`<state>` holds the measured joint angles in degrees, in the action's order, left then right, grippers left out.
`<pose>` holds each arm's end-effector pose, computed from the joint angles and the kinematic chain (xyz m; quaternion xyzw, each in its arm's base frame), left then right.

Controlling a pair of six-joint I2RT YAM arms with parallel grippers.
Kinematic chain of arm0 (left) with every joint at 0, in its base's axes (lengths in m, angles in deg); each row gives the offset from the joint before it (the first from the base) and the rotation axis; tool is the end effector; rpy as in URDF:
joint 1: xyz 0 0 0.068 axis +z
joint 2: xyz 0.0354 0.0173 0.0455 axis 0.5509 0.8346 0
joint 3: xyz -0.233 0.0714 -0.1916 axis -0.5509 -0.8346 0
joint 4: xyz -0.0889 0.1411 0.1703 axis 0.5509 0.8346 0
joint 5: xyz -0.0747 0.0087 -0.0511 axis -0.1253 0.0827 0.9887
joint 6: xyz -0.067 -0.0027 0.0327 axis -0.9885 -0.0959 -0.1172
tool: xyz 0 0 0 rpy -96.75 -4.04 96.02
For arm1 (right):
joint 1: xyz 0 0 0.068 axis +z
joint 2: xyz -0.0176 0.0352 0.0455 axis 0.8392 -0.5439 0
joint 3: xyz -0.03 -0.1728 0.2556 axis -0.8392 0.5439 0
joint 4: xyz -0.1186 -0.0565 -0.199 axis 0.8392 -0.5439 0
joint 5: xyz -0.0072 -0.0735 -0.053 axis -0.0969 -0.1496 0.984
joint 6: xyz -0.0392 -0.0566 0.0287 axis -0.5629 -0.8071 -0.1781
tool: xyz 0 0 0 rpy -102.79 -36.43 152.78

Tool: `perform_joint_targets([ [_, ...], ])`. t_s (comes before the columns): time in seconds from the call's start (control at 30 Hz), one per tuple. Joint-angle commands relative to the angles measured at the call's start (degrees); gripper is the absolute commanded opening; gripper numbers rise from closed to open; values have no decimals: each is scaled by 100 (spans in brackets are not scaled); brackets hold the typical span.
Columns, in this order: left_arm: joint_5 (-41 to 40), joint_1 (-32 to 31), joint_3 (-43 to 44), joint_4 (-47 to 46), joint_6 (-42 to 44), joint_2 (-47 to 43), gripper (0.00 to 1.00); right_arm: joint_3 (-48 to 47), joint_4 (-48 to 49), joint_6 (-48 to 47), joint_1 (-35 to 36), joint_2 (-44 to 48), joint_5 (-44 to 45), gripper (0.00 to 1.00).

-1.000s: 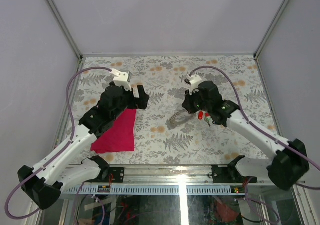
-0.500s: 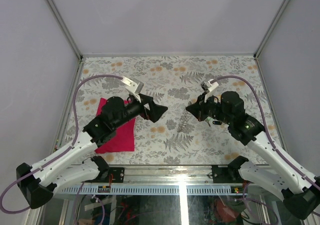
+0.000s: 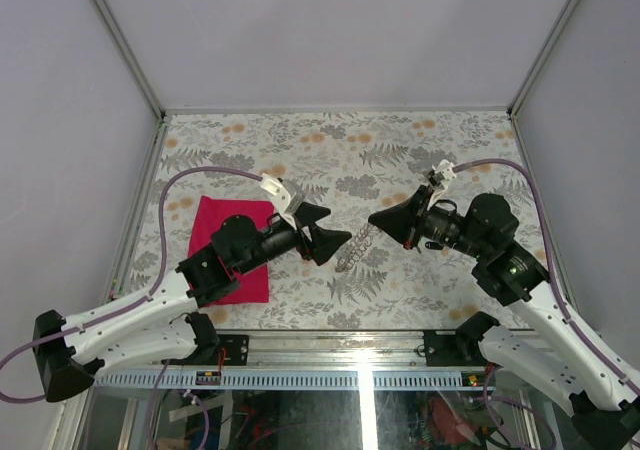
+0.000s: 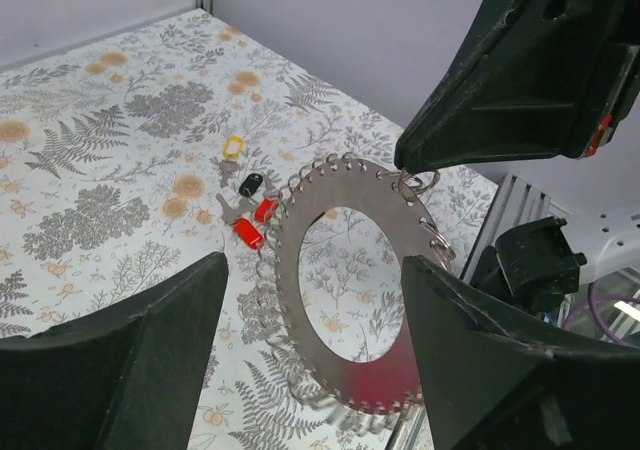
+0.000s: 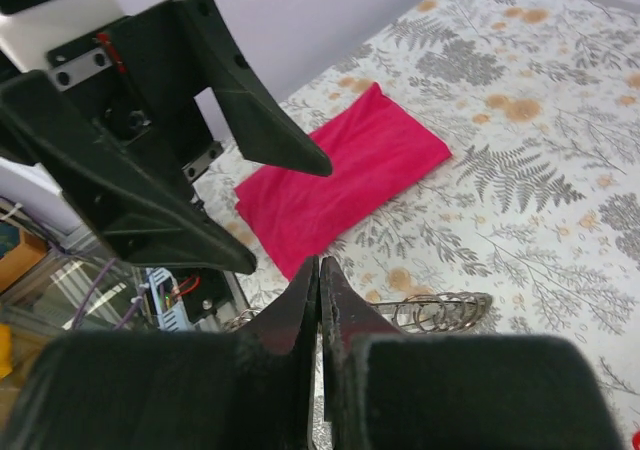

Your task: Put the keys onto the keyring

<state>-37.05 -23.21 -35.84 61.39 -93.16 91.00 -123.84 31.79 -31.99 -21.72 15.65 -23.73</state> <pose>0.1067 -0.1651 0.3710 0.2731 0.6496 -0.4114 0.5781 0.0989 0.1033 0.3982 -0.2413 0.6555 0.4674 0.5419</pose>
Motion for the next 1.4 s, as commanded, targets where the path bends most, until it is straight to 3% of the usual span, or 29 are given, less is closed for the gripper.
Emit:
perform_joint_targets([
  [0.0, -38, -32, 66, -598, 136, -157, 69, -61, 822, 198, 53, 198, -471, 0],
  [0.13, 226, -31, 158, -641, 37, -135, 61, -69, 982, 305, 53, 224, -539, 0],
  [0.3, 419, -33, 218, -720, -86, -123, 60, -58, 988, 348, 53, 273, -379, 0],
  [0.5, 368, -130, 457, -466, -206, 66, 73, -121, 683, 300, 53, 247, 197, 0],
  [0.67, -154, -350, 535, -367, -259, 230, 81, -204, 431, 318, 53, 198, 636, 0],
  [1.03, -1180, -776, 653, -364, 37, 680, 84, -186, 580, 551, 53, 53, 805, 0],
  [1.37, -1499, -1017, 924, -461, 234, 1113, 84, -167, 584, 653, 53, -41, 853, 0],
])
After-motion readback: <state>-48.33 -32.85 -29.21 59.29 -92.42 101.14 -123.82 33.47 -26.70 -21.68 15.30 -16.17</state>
